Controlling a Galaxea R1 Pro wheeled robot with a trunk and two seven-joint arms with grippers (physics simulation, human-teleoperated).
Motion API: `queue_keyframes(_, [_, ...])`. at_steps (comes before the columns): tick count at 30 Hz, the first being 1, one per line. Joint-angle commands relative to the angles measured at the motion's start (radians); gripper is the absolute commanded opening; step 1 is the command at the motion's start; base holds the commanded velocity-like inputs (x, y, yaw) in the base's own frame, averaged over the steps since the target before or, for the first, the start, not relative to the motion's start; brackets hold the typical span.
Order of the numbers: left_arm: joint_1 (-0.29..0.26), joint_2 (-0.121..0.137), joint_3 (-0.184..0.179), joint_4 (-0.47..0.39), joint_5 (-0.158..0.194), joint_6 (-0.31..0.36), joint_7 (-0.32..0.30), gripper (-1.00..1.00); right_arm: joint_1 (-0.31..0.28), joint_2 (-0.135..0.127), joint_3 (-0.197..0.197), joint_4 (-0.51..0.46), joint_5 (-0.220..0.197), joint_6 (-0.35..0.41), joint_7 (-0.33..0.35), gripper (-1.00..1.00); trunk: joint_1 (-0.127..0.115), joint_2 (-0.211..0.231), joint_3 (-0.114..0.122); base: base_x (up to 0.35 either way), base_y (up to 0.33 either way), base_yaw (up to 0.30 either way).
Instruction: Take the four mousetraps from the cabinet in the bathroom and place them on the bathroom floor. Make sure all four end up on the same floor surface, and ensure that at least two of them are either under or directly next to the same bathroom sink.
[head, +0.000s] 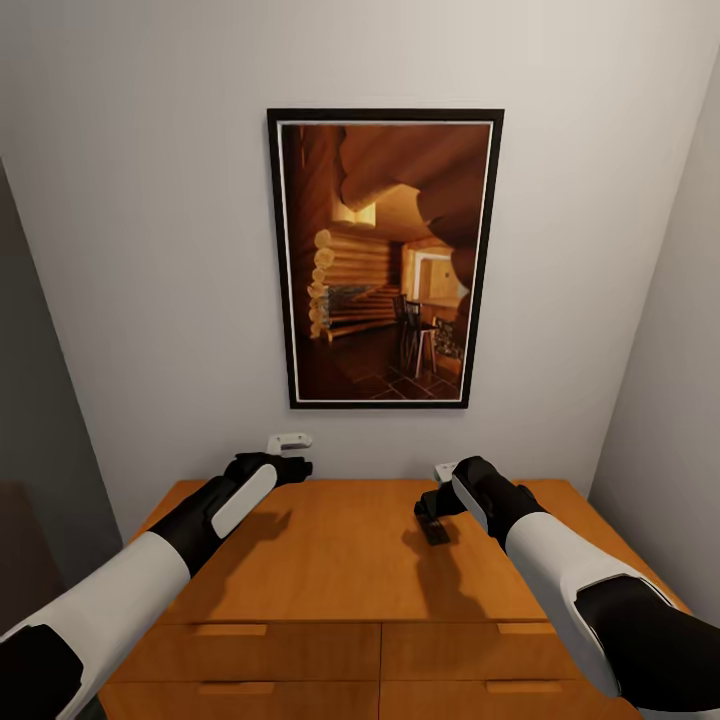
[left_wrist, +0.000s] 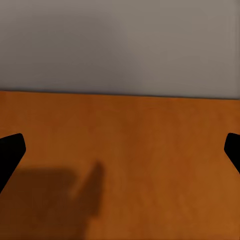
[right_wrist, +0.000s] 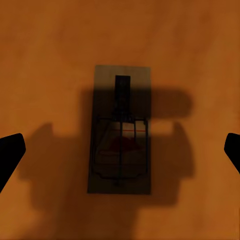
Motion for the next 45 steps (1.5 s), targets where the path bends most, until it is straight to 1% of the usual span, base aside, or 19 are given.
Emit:
queue_keyframes(1, [-0.001,0.001,-0.005,-0.002,0.01,0.0,0.01,1.0,-0.001,-0.001,0.008,-0.001,-0.01,0.004,-0.002,1.0,0.004,-0.009,-0.005,0.0,0.0,0.0])
queue_keyframes(13, [-0.001,0.002,-0.005,-0.002,0.009,0.0,0.01,1.0,-0.001,-0.001,0.008,-0.001,-0.007,0.004,-0.001,1.0,0.05,-0.093,-0.042,0.0,0.0,0.0])
queue_keyframes(39, [-0.001,0.002,-0.005,-0.002,0.009,0.0,0.01,1.0,-0.002,-0.001,0.008,-0.001,-0.004,0.001,-0.001,1.0,0.05,-0.093,-0.042,0.0,0.0,0.0])
queue_keyframes(45, [-0.001,0.001,-0.005,-0.002,0.009,0.0,0.01,1.0,-0.002,-0.001,0.008,-0.001,-0.004,0.0,-0.001,1.0,0.073,-0.135,-0.061,0.0,0.0,0.0])
